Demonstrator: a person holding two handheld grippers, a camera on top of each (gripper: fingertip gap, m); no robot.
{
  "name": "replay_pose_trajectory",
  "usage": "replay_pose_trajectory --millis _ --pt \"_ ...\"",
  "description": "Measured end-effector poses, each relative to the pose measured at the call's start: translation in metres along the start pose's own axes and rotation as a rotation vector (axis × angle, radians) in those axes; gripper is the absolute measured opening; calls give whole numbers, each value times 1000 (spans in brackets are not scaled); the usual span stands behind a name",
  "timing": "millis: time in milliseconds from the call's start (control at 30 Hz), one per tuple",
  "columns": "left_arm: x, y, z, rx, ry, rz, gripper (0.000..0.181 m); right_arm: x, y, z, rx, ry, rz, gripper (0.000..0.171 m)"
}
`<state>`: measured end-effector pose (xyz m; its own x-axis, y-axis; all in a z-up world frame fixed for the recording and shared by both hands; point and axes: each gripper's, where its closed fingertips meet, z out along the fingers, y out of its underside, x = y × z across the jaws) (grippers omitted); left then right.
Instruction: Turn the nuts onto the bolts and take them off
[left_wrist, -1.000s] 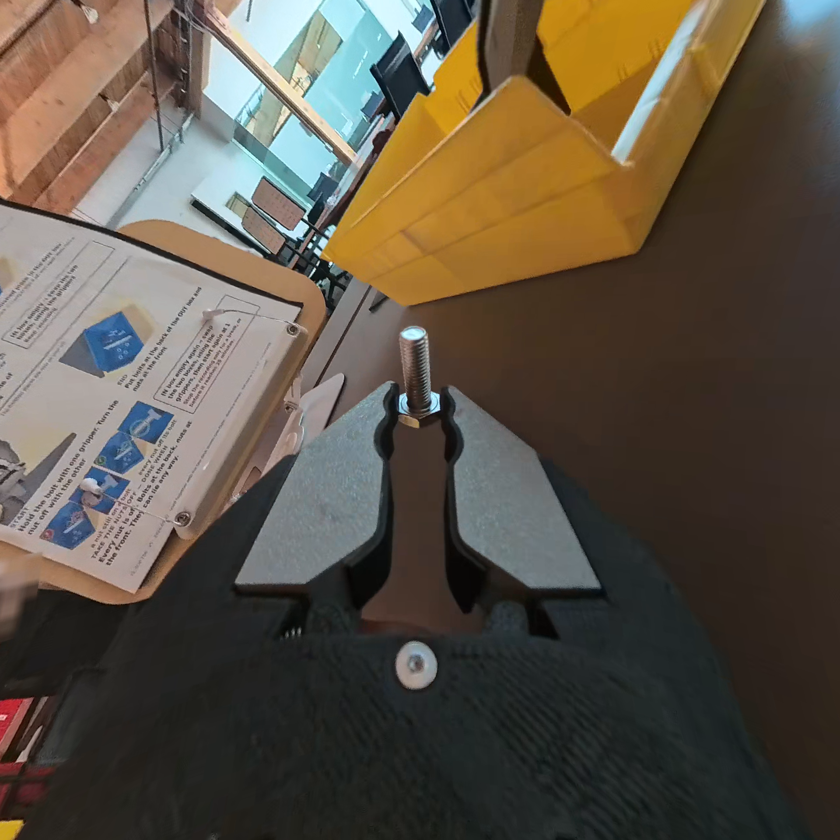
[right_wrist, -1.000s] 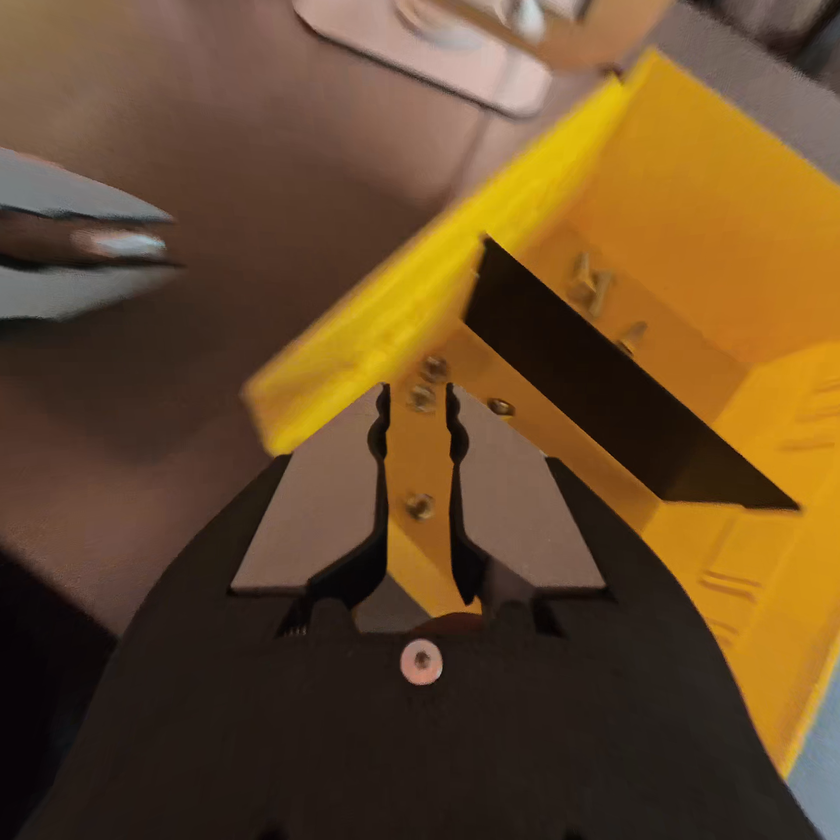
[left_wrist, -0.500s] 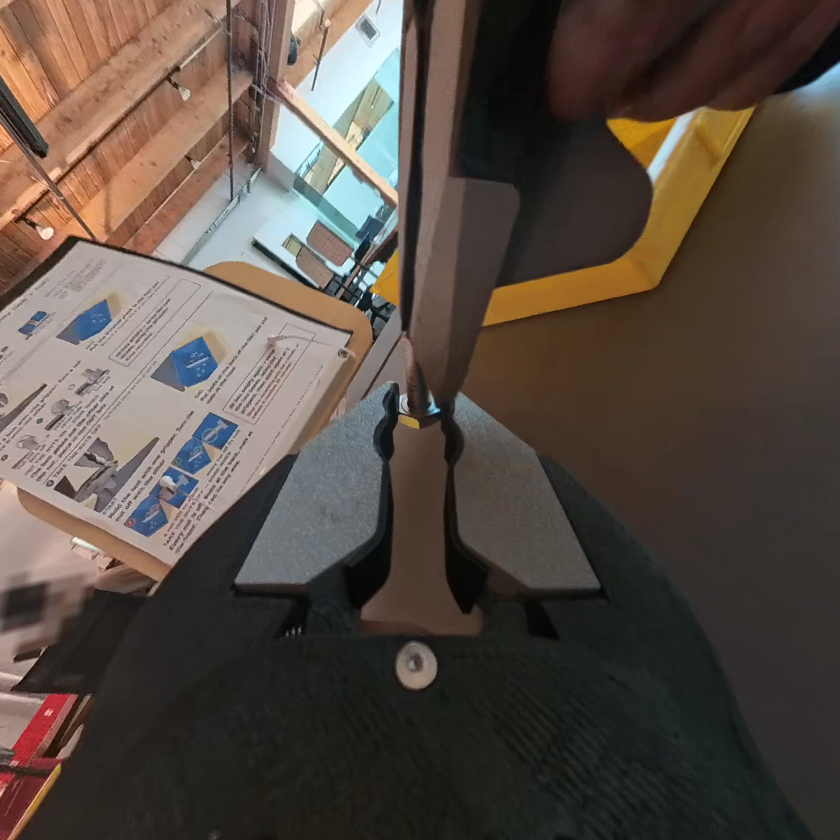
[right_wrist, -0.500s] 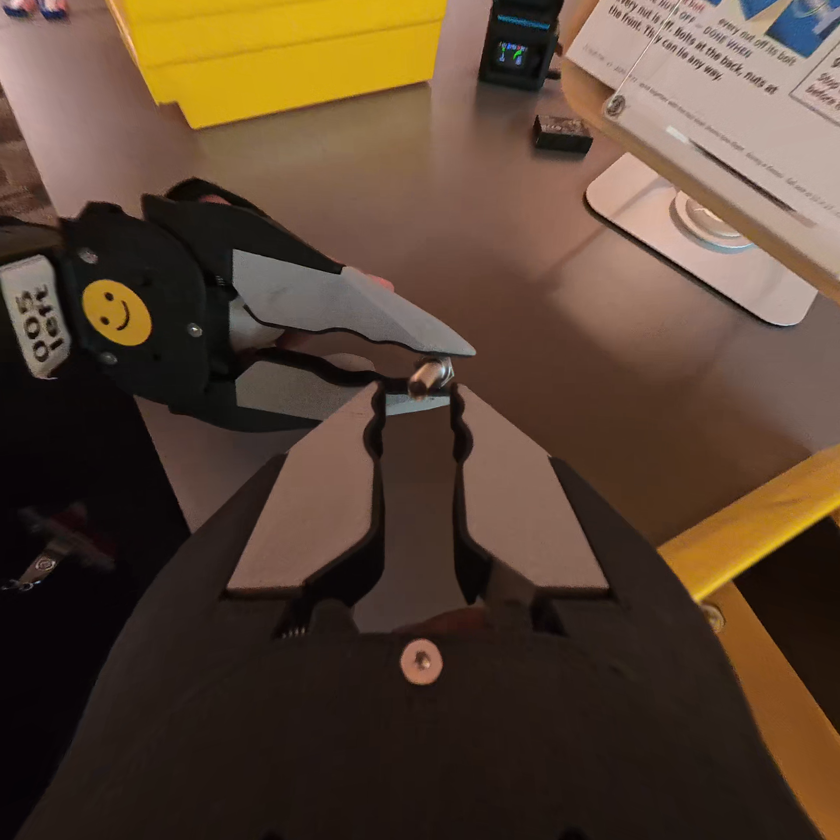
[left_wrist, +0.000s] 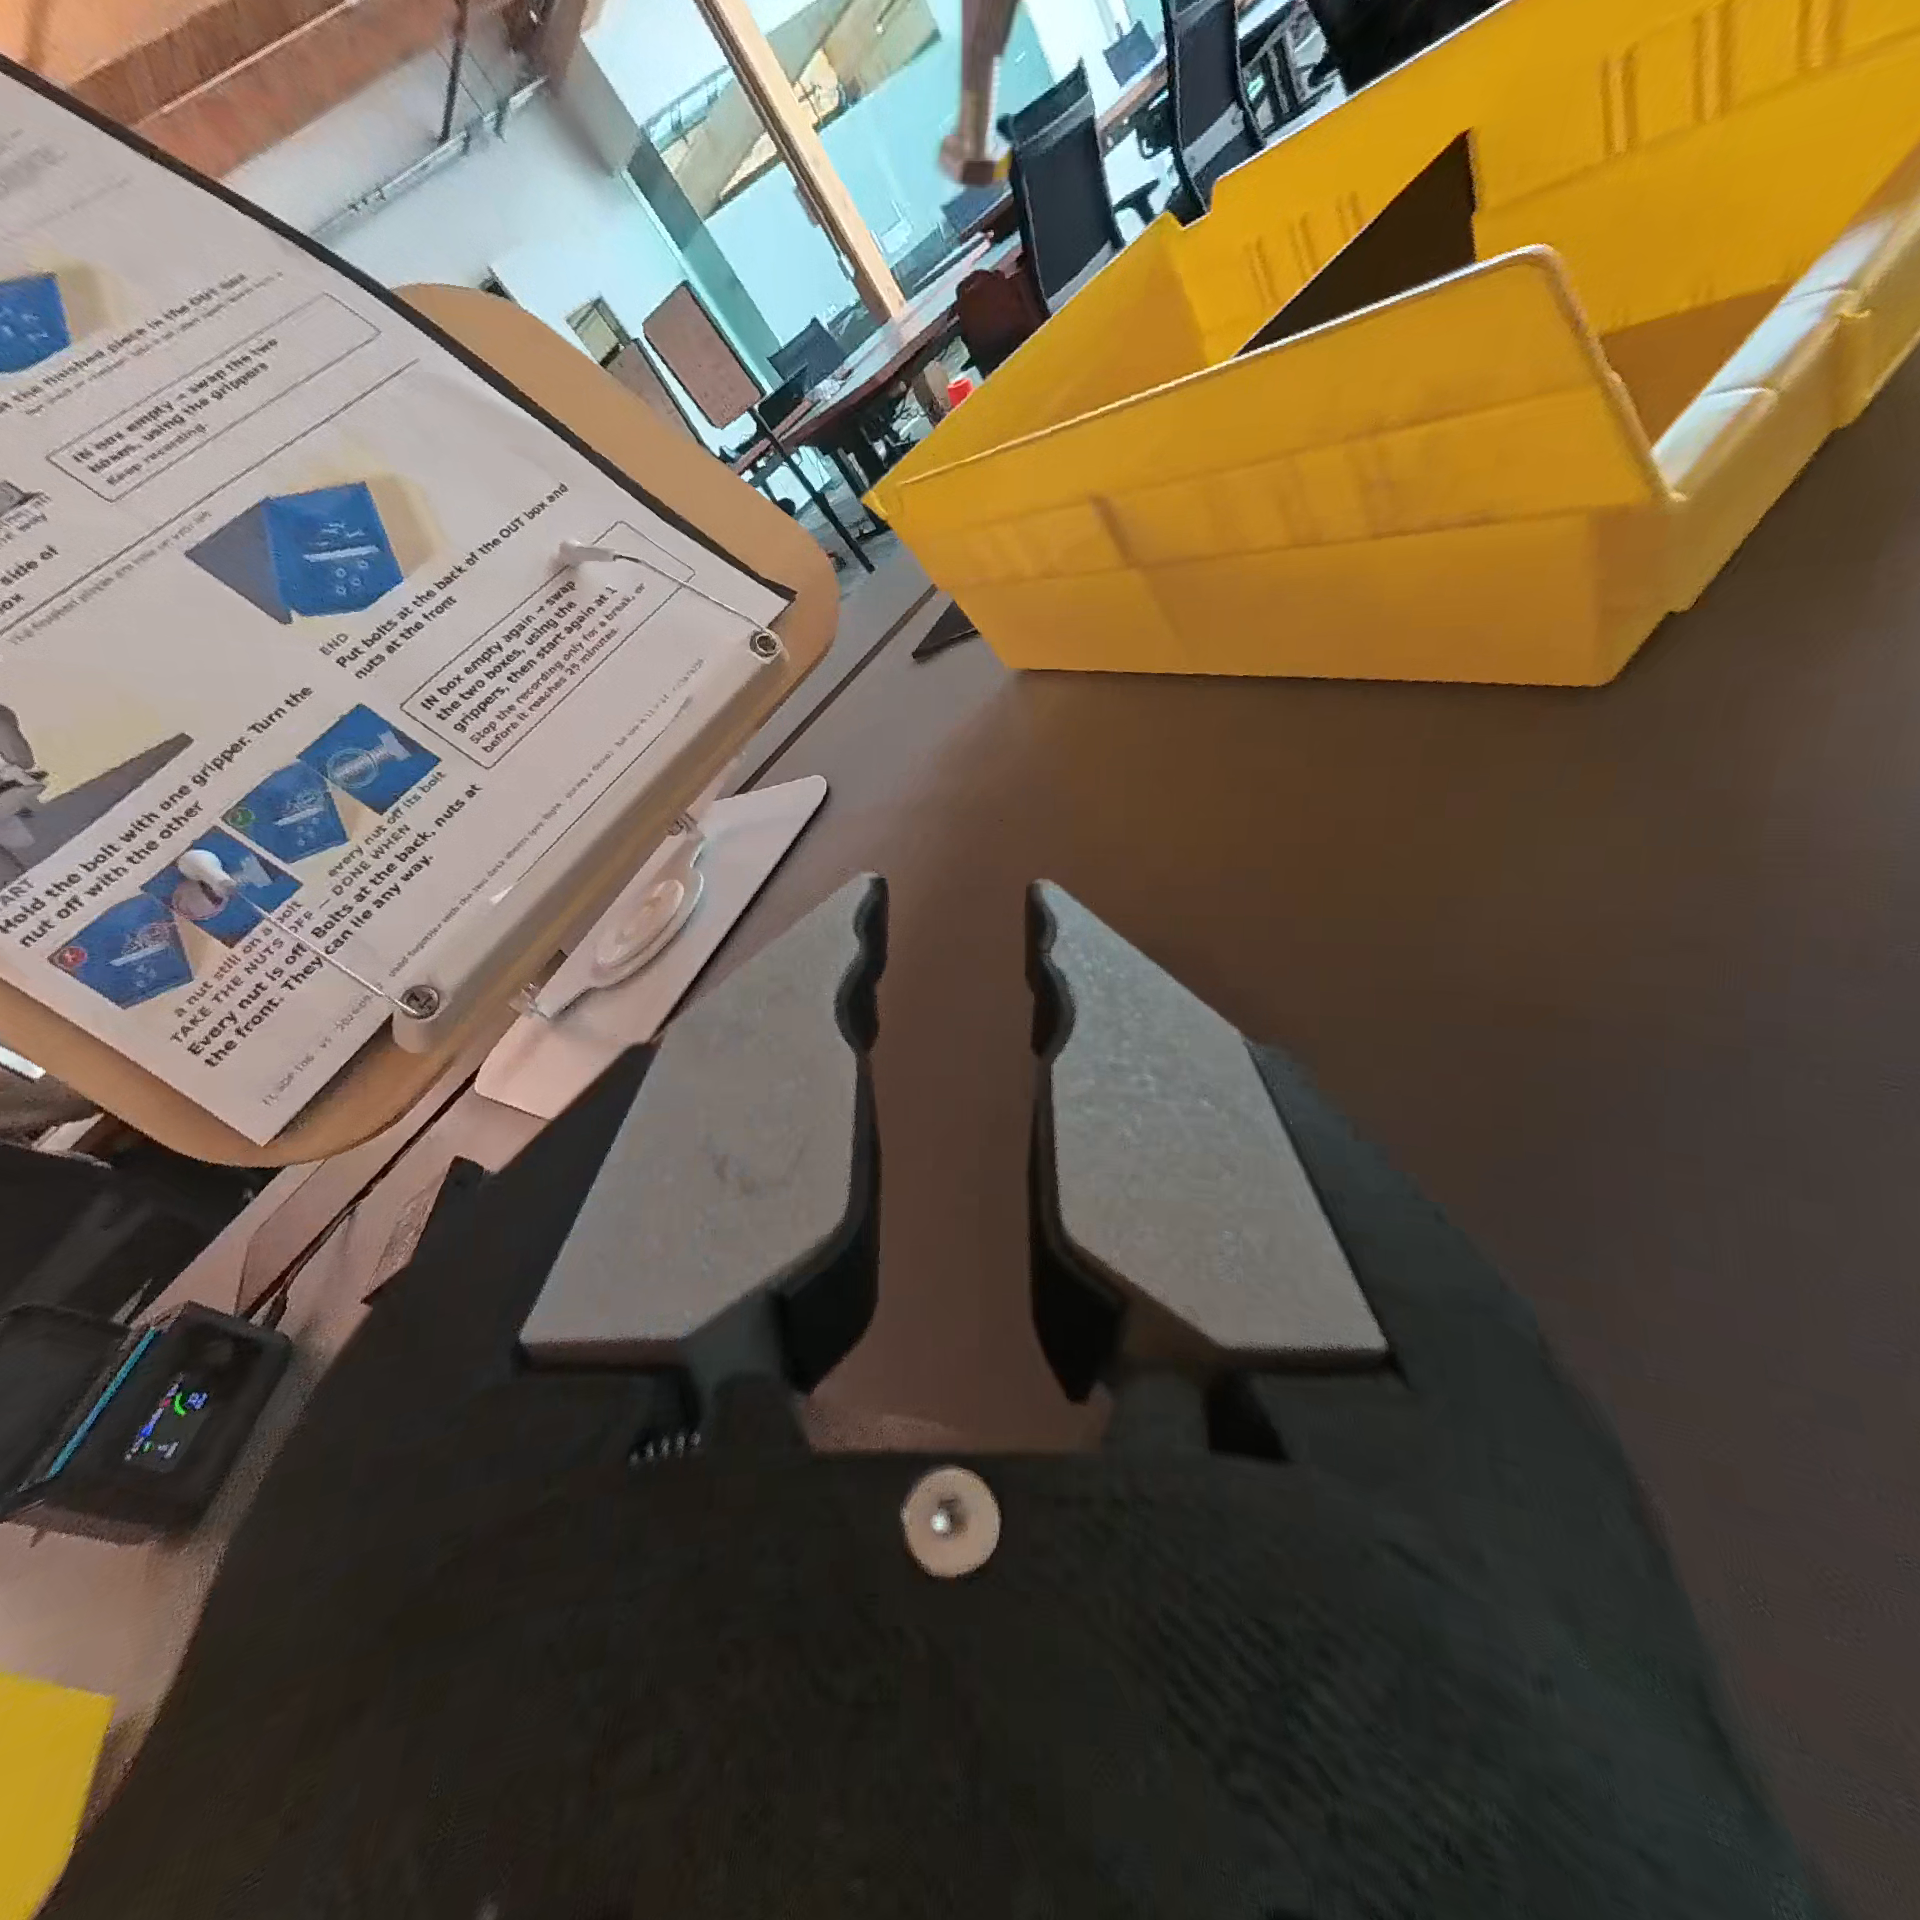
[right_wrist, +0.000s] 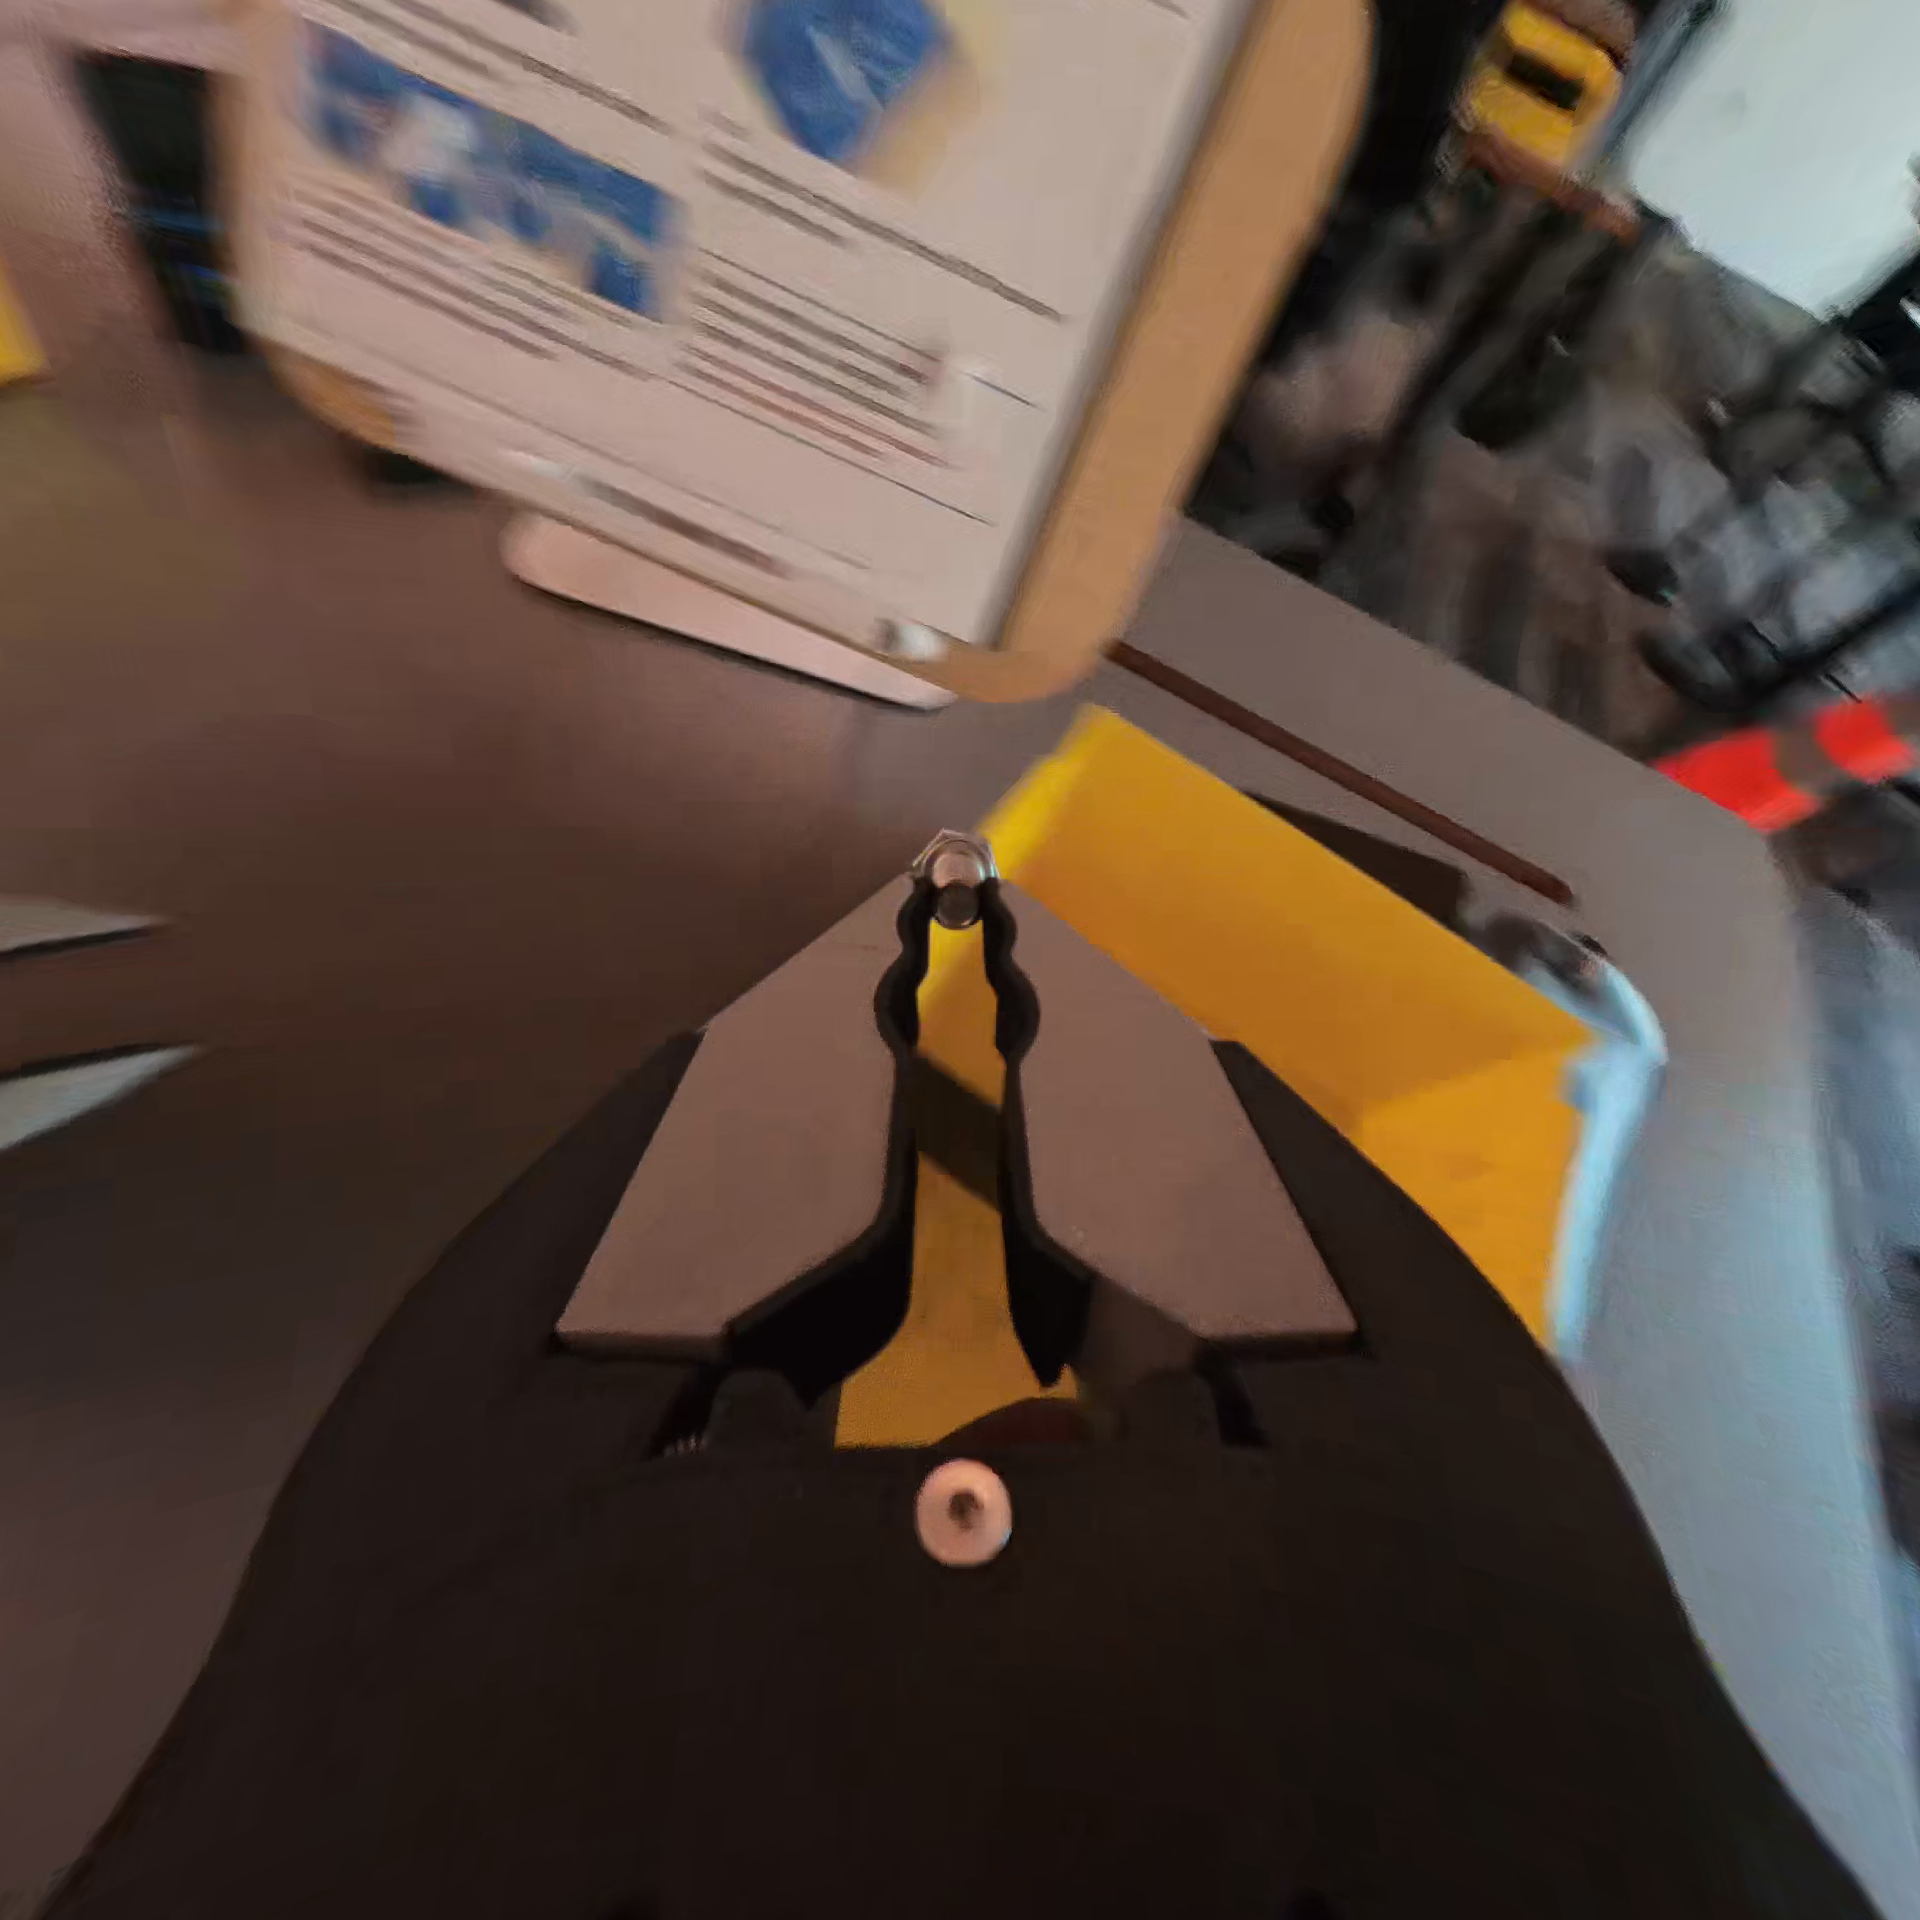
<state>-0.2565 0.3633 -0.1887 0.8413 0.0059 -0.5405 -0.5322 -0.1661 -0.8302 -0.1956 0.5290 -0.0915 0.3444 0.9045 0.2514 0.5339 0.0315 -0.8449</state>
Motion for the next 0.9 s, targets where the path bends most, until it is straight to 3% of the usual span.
replay_pose_trajectory --millis 133,233,333,467,600,667,767,833,900 --pt "3 1 0 -8 -5 40 20 65 44 44 -282 122 -39 5" --pt "0 2 0 -14 -35 51 27 58 88 75 -461 10 -29 6" --pt "-7 6 -2 -40 -53 15 32 57 102 88 -513 -11 -11 6" --pt "-15 16 -14 -105 -57 -126 60 67 81 76 -432 29 6 19" --pt "-16 26 -55 -129 24 -322 57 47 61 36 -293 -17 34 32" --pt "-27 36 -85 -155 44 -395 51 19 51 7 -174 -95 60 48" --pt "-60 50 -140 -253 19 -429 76 -21 51 -34 -42 -158 73 75" --pt "-99 57 -183 -299 -88 -425 79 -45 58 -51 2 -190 120 104" --pt "-135 73 -227 -352 -218 -433 81 -66 67 -57 7 -214 146 115"
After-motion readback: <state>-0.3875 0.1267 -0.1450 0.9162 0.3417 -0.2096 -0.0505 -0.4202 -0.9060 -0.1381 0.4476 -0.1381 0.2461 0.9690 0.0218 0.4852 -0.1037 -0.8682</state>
